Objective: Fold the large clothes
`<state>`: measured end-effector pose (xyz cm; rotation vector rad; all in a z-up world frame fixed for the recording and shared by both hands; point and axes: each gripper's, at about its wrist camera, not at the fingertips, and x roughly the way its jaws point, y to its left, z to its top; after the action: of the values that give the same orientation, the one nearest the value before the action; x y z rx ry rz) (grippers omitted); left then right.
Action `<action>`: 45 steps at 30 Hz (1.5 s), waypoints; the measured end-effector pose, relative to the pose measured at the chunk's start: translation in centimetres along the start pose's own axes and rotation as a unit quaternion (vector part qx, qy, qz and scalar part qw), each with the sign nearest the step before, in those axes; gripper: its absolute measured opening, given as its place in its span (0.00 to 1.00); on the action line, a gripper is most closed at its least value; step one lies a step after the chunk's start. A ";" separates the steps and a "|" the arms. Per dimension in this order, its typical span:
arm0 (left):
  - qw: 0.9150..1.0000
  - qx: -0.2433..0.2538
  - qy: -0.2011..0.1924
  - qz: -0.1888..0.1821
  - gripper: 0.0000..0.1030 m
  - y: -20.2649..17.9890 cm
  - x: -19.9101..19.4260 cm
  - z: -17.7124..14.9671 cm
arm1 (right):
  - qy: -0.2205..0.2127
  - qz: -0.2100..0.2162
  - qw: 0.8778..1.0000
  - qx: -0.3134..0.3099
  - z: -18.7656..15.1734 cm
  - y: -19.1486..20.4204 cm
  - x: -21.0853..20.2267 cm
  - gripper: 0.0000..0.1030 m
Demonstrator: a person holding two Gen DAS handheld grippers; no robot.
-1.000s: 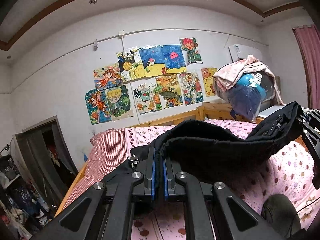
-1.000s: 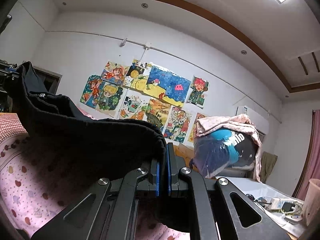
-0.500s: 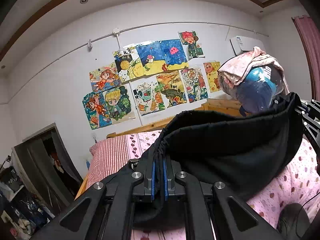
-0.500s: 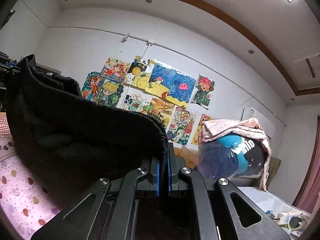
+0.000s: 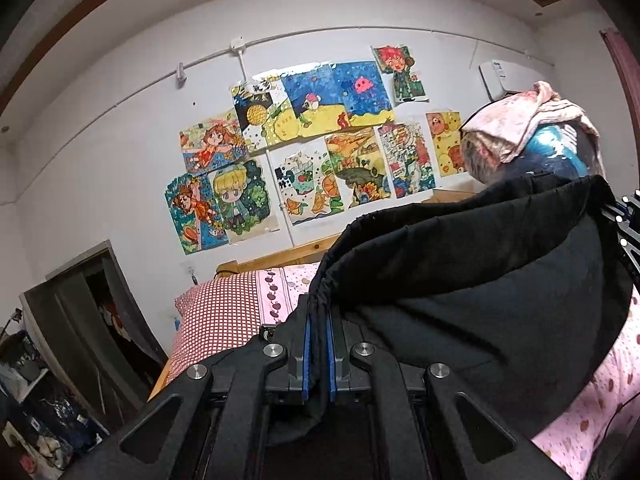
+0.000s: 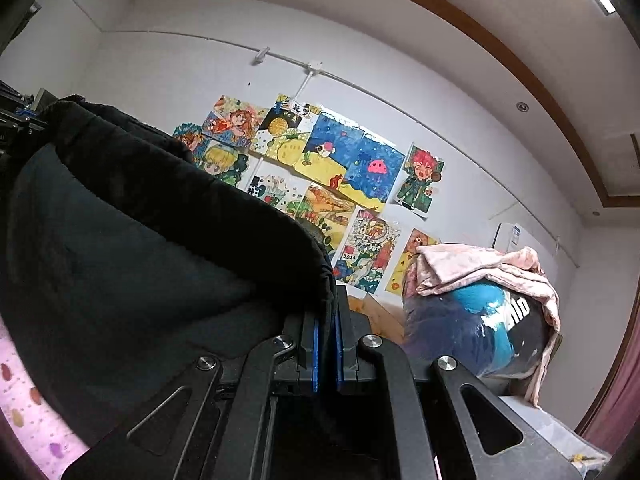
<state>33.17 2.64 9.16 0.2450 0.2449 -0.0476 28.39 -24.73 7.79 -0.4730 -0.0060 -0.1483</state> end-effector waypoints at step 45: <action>0.992 -0.010 0.126 0.028 0.07 -4.3 26.3 -4.6 | 0.129 -0.013 0.989 -0.067 -8.6 10.0 25.7 0.06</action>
<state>57.25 -0.80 -2.64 0.2372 0.4898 0.0421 55.01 -23.46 -3.35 -0.5843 0.2523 -0.2357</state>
